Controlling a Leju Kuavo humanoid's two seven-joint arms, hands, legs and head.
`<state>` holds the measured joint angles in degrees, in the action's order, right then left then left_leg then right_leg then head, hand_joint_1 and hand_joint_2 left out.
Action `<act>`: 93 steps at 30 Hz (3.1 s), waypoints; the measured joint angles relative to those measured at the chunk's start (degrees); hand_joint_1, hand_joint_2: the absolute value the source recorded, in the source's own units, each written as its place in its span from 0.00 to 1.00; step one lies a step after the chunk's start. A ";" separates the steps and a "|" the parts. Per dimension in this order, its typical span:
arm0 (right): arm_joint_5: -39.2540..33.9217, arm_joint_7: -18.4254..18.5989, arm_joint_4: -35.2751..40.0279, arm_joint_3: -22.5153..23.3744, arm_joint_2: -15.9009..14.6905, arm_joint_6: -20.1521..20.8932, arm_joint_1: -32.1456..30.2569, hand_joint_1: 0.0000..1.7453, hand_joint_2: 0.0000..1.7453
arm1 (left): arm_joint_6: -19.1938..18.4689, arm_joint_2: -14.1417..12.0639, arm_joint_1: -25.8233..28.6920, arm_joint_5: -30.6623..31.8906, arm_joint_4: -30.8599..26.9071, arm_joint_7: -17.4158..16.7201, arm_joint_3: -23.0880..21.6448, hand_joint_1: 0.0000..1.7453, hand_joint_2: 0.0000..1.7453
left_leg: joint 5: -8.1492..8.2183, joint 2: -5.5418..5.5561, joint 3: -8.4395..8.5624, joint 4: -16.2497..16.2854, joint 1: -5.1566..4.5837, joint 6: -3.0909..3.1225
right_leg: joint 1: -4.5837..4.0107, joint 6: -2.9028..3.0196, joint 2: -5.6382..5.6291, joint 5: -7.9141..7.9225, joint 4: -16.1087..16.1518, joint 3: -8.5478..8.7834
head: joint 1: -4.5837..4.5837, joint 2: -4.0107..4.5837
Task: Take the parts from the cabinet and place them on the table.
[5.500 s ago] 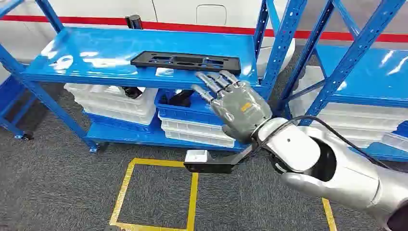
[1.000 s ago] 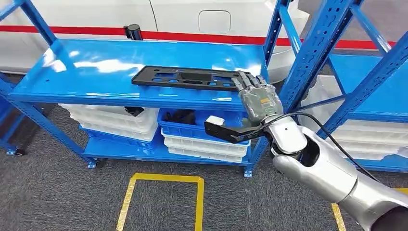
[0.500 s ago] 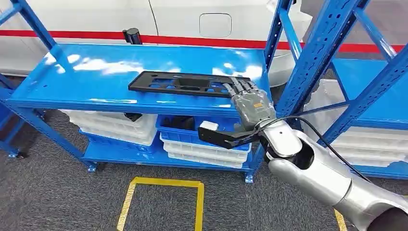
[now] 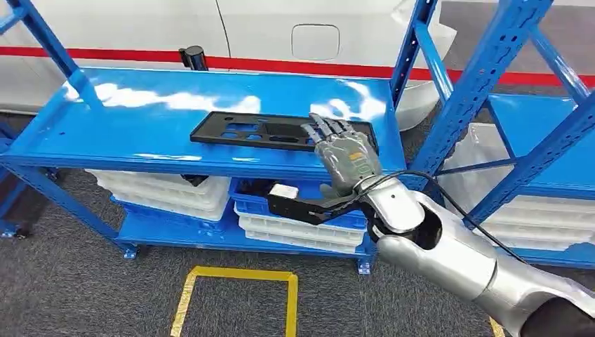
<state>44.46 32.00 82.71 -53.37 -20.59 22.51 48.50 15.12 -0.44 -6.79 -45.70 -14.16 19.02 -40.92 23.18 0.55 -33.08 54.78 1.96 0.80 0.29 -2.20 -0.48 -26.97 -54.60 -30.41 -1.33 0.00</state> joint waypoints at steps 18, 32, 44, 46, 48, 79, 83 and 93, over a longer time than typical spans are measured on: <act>-8.77 1.25 -0.48 -2.49 0.00 6.32 1.46 0.00 1.00 | -0.52 -0.09 -0.36 0.07 0.00 0.00 -0.11 0.00 0.00 | 8.34 0.14 0.10 8.39 -0.58 -0.95 | -0.21 2.50 0.14 4.55 0.68 -3.57 | 0.22 0.02; -16.92 3.02 -2.60 -7.08 -1.27 8.79 4.13 0.00 1.00 | -0.98 -0.11 0.11 0.26 0.02 -0.15 -0.15 0.00 0.00 | -0.37 -0.06 -0.05 -0.24 -0.69 1.29 | -0.36 -0.03 -0.07 -1.34 -3.58 -1.51 | 0.06 0.00; -16.20 2.99 -6.76 -10.19 -1.33 8.46 5.33 0.00 1.00 | -1.05 0.07 0.19 -0.13 0.02 -0.15 -0.18 0.00 0.00 | 3.28 0.43 3.67 -0.75 -0.80 -0.16 | -0.67 1.10 -0.07 4.77 -0.74 -5.18 | -0.04 0.02; -16.06 2.99 -7.30 -10.45 -1.33 8.42 5.58 0.00 1.00 | -1.07 0.09 0.17 -0.13 0.02 -0.15 -0.17 0.00 0.00 | 3.89 0.29 3.75 -0.52 -0.72 -0.70 | -0.03 1.61 0.05 4.91 0.13 -4.41 | -0.07 0.00; -15.58 2.95 -7.96 -10.71 -1.20 8.41 6.05 0.00 1.00 | -1.16 0.17 0.08 -0.13 0.02 -0.15 -0.20 0.00 0.00 | 6.74 0.03 0.57 6.19 -0.72 -0.97 | -0.13 2.45 0.08 4.40 0.17 -3.88 | 0.20 0.00; -17.35 3.23 -11.10 -10.60 -3.52 7.80 4.94 1.00 1.00 | 0.15 0.22 0.21 1.25 0.07 1.62 -1.18 0.00 1.00 | -1.13 0.03 -0.80 0.02 -1.55 0.89 | -0.46 1.04 -0.36 0.52 0.76 0.98 | 0.09 0.02; -17.31 3.23 -10.75 -10.40 -3.69 6.80 4.94 1.00 1.00 | 0.13 0.24 0.22 1.51 0.07 2.14 -1.38 0.00 1.00 | -1.16 0.03 -0.69 -0.04 -1.42 0.84 | -0.57 1.05 -0.36 0.52 0.76 1.05 | 0.09 0.00; -12.37 3.04 -8.65 -9.46 -4.09 1.46 4.66 1.00 1.00 | 0.66 0.22 0.20 1.42 0.07 3.28 -2.08 0.00 1.00 | -1.26 0.03 -0.67 -0.17 -1.38 0.68 | -0.61 1.05 -0.36 0.53 0.74 1.01 | 0.09 0.00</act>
<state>32.09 35.04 74.05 -62.84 -24.68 23.97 53.16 15.78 -0.22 -6.59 -44.28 -14.10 22.29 -42.99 21.92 0.58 -33.75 54.61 0.58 1.48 -0.32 -1.15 -0.83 -26.45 -53.86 -29.40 -1.25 0.00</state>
